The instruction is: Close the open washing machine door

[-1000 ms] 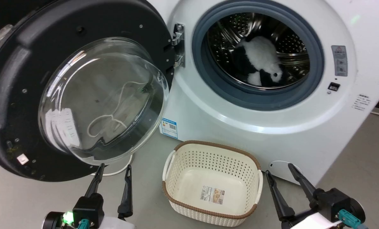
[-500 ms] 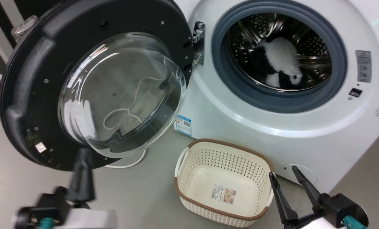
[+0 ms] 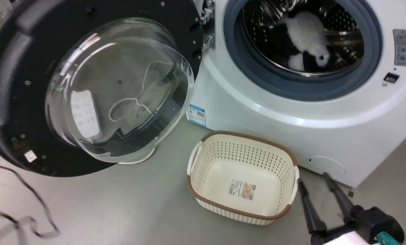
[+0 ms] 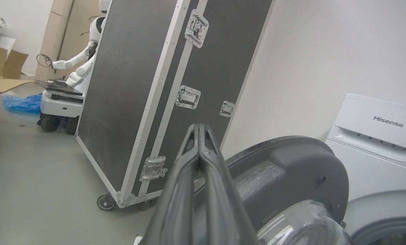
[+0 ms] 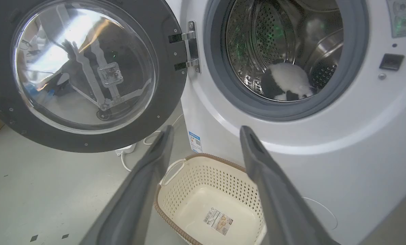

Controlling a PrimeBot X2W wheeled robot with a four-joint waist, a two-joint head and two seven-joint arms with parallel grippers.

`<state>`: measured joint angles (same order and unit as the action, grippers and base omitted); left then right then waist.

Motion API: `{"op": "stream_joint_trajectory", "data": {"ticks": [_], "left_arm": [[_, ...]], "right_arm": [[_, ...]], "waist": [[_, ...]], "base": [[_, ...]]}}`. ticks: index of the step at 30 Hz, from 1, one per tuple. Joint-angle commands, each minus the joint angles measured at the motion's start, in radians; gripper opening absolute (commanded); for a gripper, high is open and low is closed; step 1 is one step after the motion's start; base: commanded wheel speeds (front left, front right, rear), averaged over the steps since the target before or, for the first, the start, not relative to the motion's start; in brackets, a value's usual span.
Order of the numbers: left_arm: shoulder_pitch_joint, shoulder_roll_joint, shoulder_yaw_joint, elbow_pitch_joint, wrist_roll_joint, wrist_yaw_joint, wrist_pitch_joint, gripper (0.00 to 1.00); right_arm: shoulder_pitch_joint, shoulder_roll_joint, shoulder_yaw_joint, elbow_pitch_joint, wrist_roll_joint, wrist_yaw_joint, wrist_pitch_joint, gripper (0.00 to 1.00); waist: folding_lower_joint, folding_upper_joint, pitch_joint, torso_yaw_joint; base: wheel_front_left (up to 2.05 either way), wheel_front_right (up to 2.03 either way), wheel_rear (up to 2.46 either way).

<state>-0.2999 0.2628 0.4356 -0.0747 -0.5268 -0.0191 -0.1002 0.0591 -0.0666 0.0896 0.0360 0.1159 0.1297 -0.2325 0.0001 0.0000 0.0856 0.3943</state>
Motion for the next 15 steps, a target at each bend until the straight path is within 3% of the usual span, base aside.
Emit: {"op": "stream_joint_trajectory", "data": {"ticks": [1, 9, 15], "left_arm": [[-0.040, 0.022, 0.023, 0.027, -0.037, 0.008, 0.029, 0.00], [-0.241, 0.197, 0.175, 0.395, -0.257, 0.072, 0.270, 0.00], [-0.325, 0.204, 0.266, 0.560, -0.453, 0.079, 0.438, 0.00]], "right_arm": [[-0.013, -0.008, -0.002, -0.004, 0.005, 0.001, -0.011, 1.00], [-0.039, -0.027, 0.020, 0.008, 0.017, 0.001, -0.027, 1.00], [-0.049, -0.032, 0.014, 0.013, 0.019, 0.001, -0.029, 1.00]], "waist": [[-0.0001, 0.0000, 0.016, -0.010], [-0.0001, 0.0000, 0.055, -0.040], [-0.0001, 0.0000, 0.075, -0.064]], "base": [[0.00, 0.00, 0.00], [0.00, 0.00, 0.00], [0.00, 0.00, 0.00]]}}
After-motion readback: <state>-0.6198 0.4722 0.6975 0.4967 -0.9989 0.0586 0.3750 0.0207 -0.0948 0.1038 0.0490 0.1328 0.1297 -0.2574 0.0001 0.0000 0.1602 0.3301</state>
